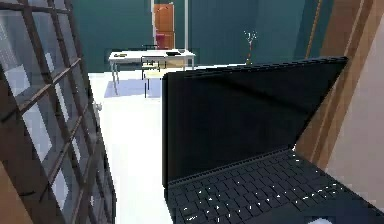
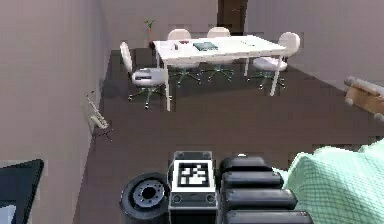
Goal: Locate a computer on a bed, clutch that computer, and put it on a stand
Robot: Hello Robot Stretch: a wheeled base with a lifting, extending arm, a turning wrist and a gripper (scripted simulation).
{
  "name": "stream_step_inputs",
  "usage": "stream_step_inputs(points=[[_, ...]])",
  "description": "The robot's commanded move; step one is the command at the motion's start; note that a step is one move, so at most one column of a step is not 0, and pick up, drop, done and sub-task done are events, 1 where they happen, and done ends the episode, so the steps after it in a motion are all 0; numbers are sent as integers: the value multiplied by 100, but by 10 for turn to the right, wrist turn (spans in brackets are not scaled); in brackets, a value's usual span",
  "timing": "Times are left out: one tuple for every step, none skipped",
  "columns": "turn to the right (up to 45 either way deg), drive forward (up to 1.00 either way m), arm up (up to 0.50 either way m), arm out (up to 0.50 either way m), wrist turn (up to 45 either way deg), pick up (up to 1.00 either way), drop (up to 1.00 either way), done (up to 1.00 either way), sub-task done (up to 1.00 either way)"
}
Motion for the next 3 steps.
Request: stream_step_inputs(points=[[0,25,0,0,0,0,0,0,0],[0,10,0,0,0,0,0,0,0],[-150,0,0,0,0,0,0,0,0]])
